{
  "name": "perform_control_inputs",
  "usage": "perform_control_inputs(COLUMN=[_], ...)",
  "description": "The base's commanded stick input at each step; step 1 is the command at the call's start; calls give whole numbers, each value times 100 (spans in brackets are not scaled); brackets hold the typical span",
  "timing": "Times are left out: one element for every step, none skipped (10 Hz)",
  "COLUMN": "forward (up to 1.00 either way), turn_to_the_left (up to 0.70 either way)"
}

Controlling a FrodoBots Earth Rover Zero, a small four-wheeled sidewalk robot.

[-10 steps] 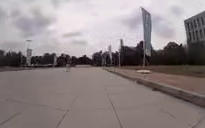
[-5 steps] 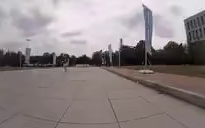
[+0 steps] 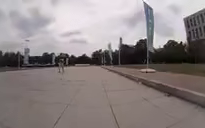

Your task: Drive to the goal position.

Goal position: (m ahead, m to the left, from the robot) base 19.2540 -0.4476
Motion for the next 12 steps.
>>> perform_control_inputs(forward=[60, 60, 60, 60, 60, 60, 60, 60, 60, 60, 60, 60], turn_to_the_left=[0, 0, 2, 15, 15, 15, 15, 0, 0, 0, 0, 0])
